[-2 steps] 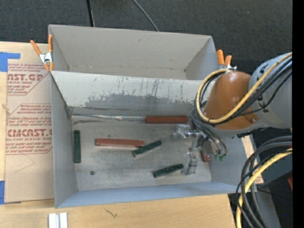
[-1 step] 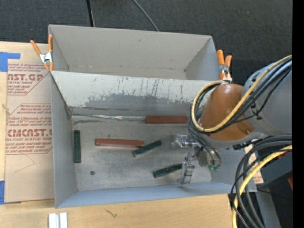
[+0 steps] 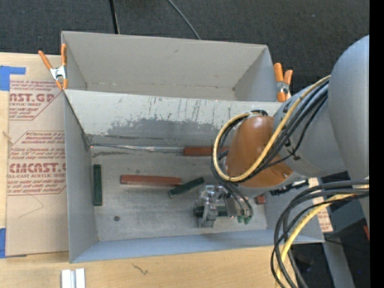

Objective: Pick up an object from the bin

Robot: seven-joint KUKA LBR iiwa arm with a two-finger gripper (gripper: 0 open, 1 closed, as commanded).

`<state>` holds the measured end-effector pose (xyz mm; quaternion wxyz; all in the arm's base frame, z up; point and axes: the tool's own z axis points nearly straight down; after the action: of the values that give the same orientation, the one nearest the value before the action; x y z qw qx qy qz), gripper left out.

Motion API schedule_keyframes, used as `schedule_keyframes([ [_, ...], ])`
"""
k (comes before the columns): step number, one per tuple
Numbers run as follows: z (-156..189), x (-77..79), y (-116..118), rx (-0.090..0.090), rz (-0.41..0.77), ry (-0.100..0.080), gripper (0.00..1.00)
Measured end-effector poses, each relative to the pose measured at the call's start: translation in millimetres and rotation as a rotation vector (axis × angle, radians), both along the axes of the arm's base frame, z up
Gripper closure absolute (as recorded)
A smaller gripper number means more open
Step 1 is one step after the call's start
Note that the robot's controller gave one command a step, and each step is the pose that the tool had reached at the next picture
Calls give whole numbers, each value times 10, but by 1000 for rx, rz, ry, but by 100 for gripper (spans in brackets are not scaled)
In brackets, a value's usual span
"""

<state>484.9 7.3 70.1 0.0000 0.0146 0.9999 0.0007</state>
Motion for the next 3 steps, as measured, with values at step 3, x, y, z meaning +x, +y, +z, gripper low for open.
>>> schedule_keyframes([
  [3,1073,372,-329,-2,-51,-1,100],
])
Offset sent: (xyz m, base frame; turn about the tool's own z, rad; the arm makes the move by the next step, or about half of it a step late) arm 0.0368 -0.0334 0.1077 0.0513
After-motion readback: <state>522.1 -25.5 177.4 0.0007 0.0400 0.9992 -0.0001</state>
